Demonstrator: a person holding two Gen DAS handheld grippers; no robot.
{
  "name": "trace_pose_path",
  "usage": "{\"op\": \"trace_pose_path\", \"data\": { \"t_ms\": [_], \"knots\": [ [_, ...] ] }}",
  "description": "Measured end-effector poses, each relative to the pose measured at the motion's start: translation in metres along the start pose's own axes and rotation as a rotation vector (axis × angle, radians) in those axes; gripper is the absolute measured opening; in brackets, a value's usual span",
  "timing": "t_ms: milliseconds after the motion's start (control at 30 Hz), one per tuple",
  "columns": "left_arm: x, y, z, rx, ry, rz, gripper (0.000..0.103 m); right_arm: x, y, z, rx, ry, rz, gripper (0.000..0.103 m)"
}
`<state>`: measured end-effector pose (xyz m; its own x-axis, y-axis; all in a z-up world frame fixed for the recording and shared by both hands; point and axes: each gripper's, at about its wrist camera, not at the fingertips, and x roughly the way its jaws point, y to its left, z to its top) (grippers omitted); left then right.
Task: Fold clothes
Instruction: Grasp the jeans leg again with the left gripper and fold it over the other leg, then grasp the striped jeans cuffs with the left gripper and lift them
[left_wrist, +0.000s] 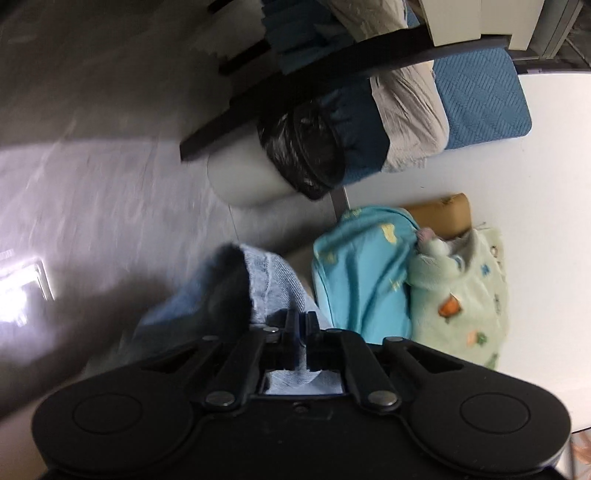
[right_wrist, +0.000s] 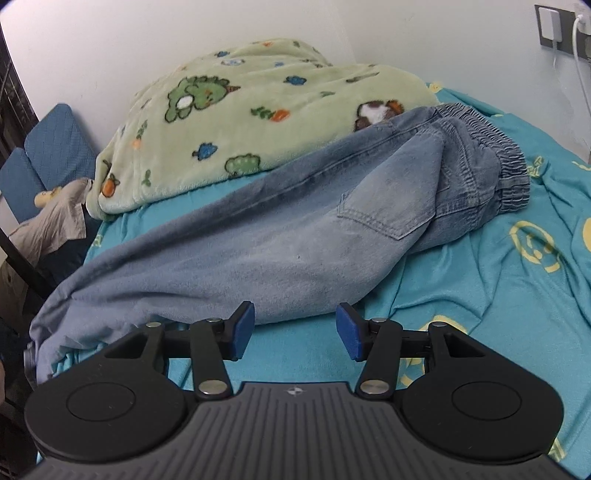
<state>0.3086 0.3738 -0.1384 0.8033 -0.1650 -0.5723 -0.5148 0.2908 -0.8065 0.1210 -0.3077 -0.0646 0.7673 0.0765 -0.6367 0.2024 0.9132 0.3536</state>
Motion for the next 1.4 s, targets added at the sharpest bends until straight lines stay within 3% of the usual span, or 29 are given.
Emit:
{"op": "trace_pose_path", "data": {
  "t_ms": [133,167,233,400,533,767,933,1067,1267,1367,1400],
  "knots": [
    [0.028,0.01,0.011,0.019,0.023,0.054,0.008,0.012,0.004,-0.001,0.002,0.033,0.019,0.052],
    [0.029,0.014,0.012,0.014,0.027,0.057,0.013,0.014,0.006,-0.002,-0.004,0.038,0.024,0.052],
    [0.031,0.022,0.013,-0.006,0.039,0.055,0.039,0.016,0.009,-0.002,-0.012,0.046,0.033,0.052],
    [-0.001,0.037,0.005,-0.042,0.072,-0.047,0.058,0.015,0.013,-0.002,-0.012,0.049,0.043,0.052],
    [-0.046,0.058,-0.011,-0.102,0.081,-0.133,0.065,0.011,0.012,-0.005,-0.017,0.043,0.04,0.052],
    [-0.085,0.096,-0.036,-0.23,0.142,-0.126,0.069,0.004,0.012,-0.013,-0.037,0.047,0.041,0.052],
    [-0.062,0.101,-0.044,-0.25,0.189,-0.074,0.069,0.002,0.012,-0.015,-0.046,0.048,0.035,0.052],
    [-0.033,0.101,-0.038,-0.235,0.163,-0.023,0.07,0.004,0.01,-0.015,-0.035,0.05,0.027,0.052],
    [0.012,0.104,-0.026,-0.269,0.134,-0.038,0.072,0.018,0.01,-0.016,-0.002,0.093,0.031,0.053],
    [0.026,0.1,-0.022,-0.258,0.093,-0.038,0.063,0.022,0.013,-0.013,0.0,0.1,0.035,0.053],
    [0.027,0.095,-0.021,-0.233,0.073,-0.037,0.051,0.023,0.013,-0.013,-0.001,0.1,0.036,0.052]
  ]
}}
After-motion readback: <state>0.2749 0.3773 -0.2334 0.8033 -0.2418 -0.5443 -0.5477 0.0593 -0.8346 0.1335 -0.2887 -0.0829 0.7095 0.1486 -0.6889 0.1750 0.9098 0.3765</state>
